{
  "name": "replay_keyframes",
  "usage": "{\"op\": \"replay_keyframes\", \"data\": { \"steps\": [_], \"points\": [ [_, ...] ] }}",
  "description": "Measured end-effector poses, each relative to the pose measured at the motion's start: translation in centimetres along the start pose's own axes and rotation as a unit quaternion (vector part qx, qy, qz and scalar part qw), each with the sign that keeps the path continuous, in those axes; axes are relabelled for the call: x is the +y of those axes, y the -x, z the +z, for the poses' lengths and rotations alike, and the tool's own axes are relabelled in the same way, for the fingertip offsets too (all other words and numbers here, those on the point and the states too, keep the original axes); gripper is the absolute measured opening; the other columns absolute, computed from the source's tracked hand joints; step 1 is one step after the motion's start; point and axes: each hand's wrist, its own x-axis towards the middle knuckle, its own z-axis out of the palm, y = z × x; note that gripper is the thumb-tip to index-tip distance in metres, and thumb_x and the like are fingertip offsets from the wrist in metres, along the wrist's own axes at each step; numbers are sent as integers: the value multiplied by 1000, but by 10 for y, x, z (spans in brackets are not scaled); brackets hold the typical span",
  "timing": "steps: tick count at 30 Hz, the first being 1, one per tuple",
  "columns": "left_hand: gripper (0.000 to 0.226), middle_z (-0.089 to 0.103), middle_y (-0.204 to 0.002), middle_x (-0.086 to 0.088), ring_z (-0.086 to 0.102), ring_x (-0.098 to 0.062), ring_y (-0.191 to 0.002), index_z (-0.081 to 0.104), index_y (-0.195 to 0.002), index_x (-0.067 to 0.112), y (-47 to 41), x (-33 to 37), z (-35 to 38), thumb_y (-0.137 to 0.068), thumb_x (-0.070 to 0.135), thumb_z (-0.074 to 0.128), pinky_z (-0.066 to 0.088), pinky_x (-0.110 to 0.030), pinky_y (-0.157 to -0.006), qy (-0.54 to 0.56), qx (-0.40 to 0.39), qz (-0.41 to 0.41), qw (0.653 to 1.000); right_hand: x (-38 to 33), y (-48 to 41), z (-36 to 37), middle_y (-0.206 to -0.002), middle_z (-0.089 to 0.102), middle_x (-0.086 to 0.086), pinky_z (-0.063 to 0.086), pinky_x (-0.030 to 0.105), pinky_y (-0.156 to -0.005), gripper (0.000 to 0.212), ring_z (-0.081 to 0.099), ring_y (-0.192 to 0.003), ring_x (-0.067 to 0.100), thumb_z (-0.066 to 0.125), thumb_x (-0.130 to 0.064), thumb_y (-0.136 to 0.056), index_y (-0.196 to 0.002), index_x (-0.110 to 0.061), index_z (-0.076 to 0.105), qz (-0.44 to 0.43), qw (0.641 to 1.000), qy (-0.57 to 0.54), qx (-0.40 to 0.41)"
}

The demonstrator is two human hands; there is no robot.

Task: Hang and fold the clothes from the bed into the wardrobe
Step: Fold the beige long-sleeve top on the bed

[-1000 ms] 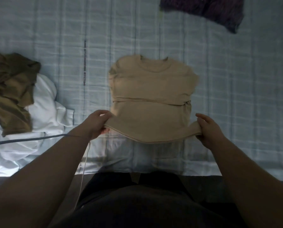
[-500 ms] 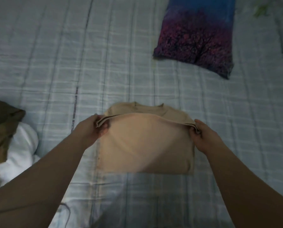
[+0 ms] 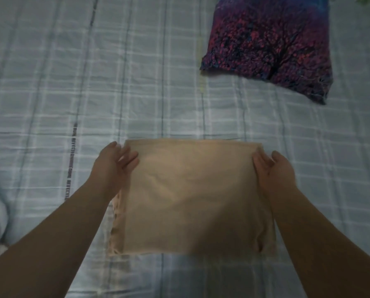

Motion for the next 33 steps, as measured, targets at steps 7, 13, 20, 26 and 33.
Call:
{"op": "replay_keyframes", "data": {
  "steps": [7,13,20,26,33],
  "points": [
    [52,53,-143,-8,48,-25,-133,49,-141,10,43,-60,-15,-90,21,50,36,-40,-112,-588,-79,376,712,28,53,22,-145,52,2,27,36,-118,47,48,-132,19,47,-17,-95,-142,-18,48,-192,974,120,25],
    [58,40,-154,-16,29,-37,-146,46,-147,14,82,-118,-57,-92,32,46,21,-57,-118,-770,-98,399,489,77,113,16,-150,45,19,19,47,-122,51,38,-142,36,49,-22,-94,-142,-4,51,-347,884,312,-13],
    [59,33,-157,-18,27,-35,-148,38,-151,11,58,-122,-95,-98,36,40,24,-55,-118,-790,-115,412,439,120,106,6,-158,33,14,22,49,-121,60,29,-148,31,43,-28,-96,-151,-5,37,-341,873,341,-73],
    [60,36,-156,-17,31,-36,-146,41,-150,13,37,-123,-107,-93,34,39,23,-55,-118,-784,-129,443,415,141,86,7,-157,36,13,24,53,-119,62,29,-147,33,44,-26,-90,-148,-6,42,-383,860,326,-82],
    [60,36,-156,-18,31,-37,-145,41,-149,11,40,-117,-109,-93,32,39,24,-56,-117,-783,-145,445,410,141,77,-7,-157,36,14,27,55,-117,64,33,-145,34,46,-28,-89,-148,-5,41,-403,841,339,-122]
  ]
}}
